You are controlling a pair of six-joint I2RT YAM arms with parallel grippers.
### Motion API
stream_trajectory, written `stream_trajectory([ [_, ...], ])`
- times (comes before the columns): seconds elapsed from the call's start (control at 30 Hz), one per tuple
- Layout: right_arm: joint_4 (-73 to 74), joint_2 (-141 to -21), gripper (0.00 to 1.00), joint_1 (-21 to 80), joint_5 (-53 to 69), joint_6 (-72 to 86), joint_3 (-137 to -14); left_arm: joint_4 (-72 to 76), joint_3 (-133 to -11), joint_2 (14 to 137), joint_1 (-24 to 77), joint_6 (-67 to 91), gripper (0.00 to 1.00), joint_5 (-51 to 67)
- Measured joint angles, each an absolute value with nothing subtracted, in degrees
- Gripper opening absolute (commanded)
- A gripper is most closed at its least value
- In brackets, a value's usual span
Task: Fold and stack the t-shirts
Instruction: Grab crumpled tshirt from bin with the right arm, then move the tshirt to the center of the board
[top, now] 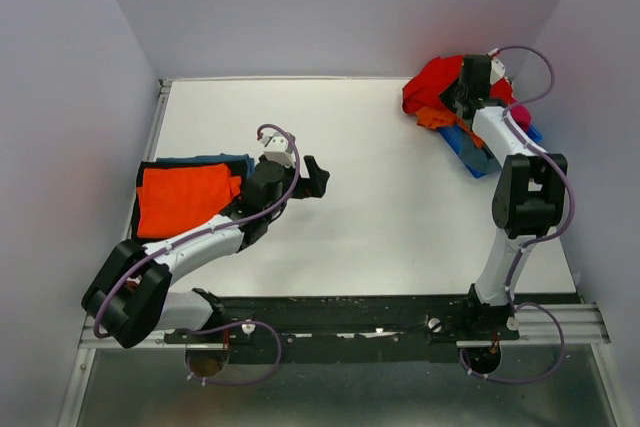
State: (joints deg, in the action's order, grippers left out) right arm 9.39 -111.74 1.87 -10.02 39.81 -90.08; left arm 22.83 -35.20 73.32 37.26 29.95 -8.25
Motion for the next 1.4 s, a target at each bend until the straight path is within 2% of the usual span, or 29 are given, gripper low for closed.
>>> stream_trajectory([
  [0.03,9.41,-111.85,0.07,1.87,-9.93,39.68,-90.26,22.83,-35.22,73.32,37.26,29.93,0.99,-8.25],
  [0.07,9.41,-111.9,0.01,1.87,-9.89,39.42,-90.5,22.83,-35.24,73.32,37.26,29.93,0.99,-8.25],
  [0.33,8.64,-111.46,0.01,2.11,-7.99,37.15,-90.65,22.79,-35.24,73.32,37.26,29.91,0.99,-8.25],
  [0.47,8.78,-107.42,0.01,3.81,-7.57,33.15,-90.13,22.74,-35.24,73.32,37.26,29.89,0.99,-8.27],
  [0.77,10.66,-87.66,0.01,19.35,-2.76,20.97,-94.87,22.24,-35.24,73.3,37.26,29.45,0.99,-8.8],
  [1.0,11.94,-70.19,0.01,19.7,-3.79,18.81,-95.04,20.82,-35.24,72.49,37.26,28.69,0.99,-10.33],
  [1.17,12.47,-58.11,0.01,19.64,-12.99,19.16,-82.74,20.45,-35.24,71.37,37.26,28.51,0.99,-11.09],
  [1.4,16.43,-41.04,0.01,19.51,-19.09,25.87,-46.76,20.05,-35.27,71.26,37.26,28.6,0.99,-11.35],
])
